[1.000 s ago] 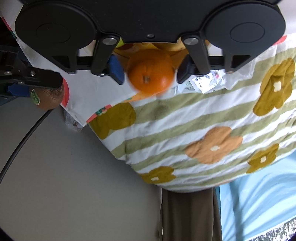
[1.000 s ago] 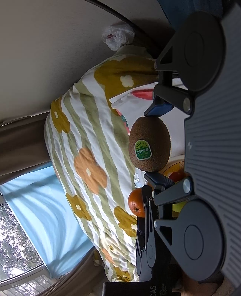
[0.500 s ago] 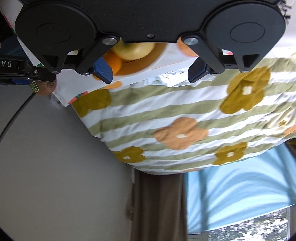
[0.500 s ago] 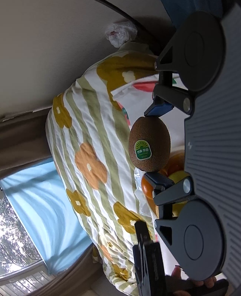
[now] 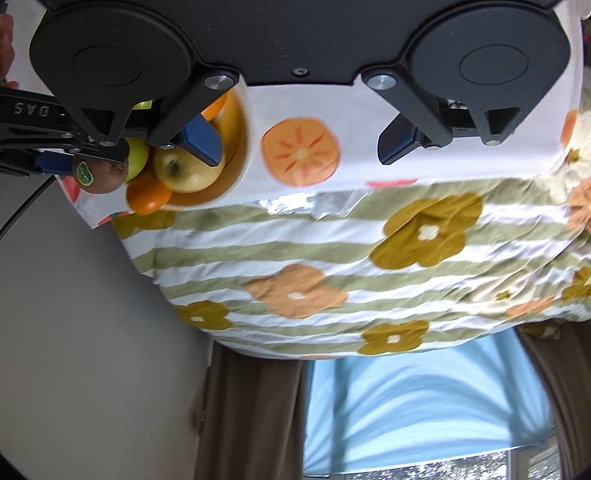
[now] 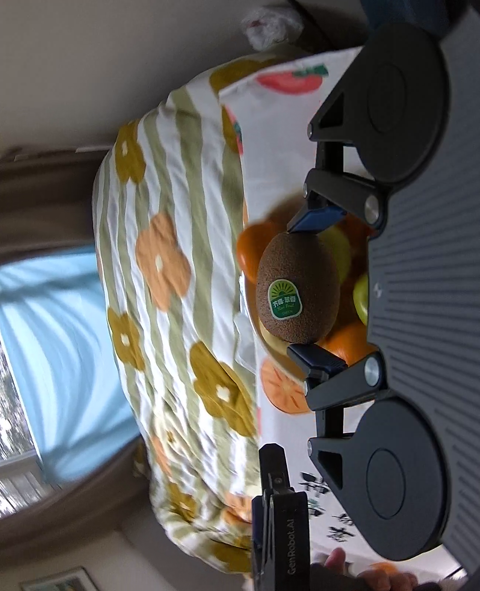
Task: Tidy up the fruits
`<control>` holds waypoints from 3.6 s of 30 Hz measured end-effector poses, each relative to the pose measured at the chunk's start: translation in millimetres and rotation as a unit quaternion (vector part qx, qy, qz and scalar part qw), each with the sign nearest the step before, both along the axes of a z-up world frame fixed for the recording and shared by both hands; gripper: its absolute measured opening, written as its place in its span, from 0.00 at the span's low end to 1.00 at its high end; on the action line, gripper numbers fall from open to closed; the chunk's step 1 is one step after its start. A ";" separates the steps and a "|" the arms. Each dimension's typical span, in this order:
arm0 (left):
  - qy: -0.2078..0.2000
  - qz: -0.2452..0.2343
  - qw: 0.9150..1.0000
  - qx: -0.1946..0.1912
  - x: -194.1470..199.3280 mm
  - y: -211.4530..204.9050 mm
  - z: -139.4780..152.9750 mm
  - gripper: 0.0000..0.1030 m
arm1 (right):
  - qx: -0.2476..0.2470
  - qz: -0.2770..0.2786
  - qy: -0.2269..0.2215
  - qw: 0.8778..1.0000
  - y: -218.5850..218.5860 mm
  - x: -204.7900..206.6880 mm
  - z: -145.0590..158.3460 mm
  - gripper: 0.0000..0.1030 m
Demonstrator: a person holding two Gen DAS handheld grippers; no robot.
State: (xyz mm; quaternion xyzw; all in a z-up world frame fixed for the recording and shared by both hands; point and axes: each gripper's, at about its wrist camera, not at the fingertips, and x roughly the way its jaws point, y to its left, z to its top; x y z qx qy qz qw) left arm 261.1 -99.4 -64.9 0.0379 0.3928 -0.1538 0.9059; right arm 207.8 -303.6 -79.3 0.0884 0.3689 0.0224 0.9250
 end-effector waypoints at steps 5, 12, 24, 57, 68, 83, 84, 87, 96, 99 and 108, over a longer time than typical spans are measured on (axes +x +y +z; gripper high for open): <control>0.005 0.021 1.000 0.003 -11.5 17.0 -4.7 0.91 | -0.016 0.015 0.000 1.000 23.8 1.3 -12.9 0.77; 0.010 0.029 1.000 0.004 -17.2 25.3 -8.3 0.91 | -0.050 0.002 -0.022 0.999 38.4 -3.7 -18.8 0.87; -0.025 0.080 0.996 -0.004 -43.0 13.6 16.5 0.91 | -0.045 0.033 -0.044 0.997 15.6 -14.8 -1.6 0.98; -0.159 0.107 0.981 0.017 -269.2 85.0 101.9 1.00 | -0.085 -0.012 -0.082 0.993 81.2 -229.3 111.2 1.00; -0.142 0.101 0.984 0.026 -291.3 91.9 91.7 1.00 | -0.083 -0.026 -0.065 0.994 90.0 -250.1 104.0 1.00; -0.143 0.097 0.985 0.024 -298.0 88.5 93.1 1.00 | -0.071 -0.031 -0.064 0.995 83.6 -257.7 105.8 1.00; -0.142 0.097 0.985 0.025 -297.7 88.1 93.3 1.00 | -0.072 -0.033 -0.062 0.995 82.8 -257.4 105.8 1.00; -0.141 0.099 0.985 0.027 -297.5 86.1 94.1 1.00 | -0.072 -0.034 -0.059 0.995 81.1 -258.5 105.4 1.00; -0.142 0.097 0.985 0.022 -294.3 86.3 95.9 1.00 | -0.071 -0.036 -0.058 0.995 79.0 -257.6 105.0 1.00; -0.141 0.095 0.985 0.022 -292.9 86.4 95.9 1.00 | -0.070 -0.036 -0.058 0.995 78.7 -257.3 105.1 1.00; -0.142 0.096 0.985 0.023 -291.1 87.6 95.4 1.00 | -0.070 -0.034 -0.054 0.996 82.3 -253.5 104.3 1.00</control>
